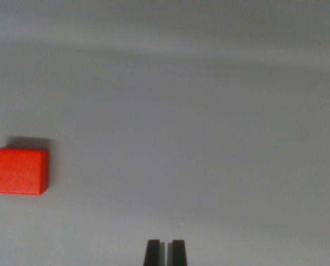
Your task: Reach red block
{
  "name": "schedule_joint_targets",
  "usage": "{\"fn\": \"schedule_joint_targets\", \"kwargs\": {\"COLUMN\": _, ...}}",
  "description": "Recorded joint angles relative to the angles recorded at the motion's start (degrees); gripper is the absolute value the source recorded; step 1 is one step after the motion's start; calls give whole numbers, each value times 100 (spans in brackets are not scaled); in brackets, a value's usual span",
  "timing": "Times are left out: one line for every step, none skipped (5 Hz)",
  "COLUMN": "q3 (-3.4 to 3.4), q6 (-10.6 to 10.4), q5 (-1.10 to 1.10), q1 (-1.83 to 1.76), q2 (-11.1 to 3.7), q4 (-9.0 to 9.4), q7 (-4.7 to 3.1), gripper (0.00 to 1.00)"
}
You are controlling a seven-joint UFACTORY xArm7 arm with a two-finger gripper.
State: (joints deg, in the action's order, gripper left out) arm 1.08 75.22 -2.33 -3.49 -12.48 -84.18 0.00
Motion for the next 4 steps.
{"fn": "schedule_joint_targets", "kwargs": {"q3": 60, "q6": -254, "q5": 9, "q1": -69, "q2": -165, "q4": 102, "q7": -17, "gripper": 0}}
{"fn": "schedule_joint_targets", "kwargs": {"q3": 60, "q6": -254, "q5": 9, "q1": -69, "q2": -165, "q4": 102, "q7": -17, "gripper": 0}}
{"fn": "schedule_joint_targets", "kwargs": {"q3": 125, "q6": -525, "q5": 18, "q1": -143, "q2": -341, "q4": 211, "q7": -35, "gripper": 0}}
{"fn": "schedule_joint_targets", "kwargs": {"q3": 125, "q6": -525, "q5": 18, "q1": -143, "q2": -341, "q4": 211, "q7": -35, "gripper": 0}}
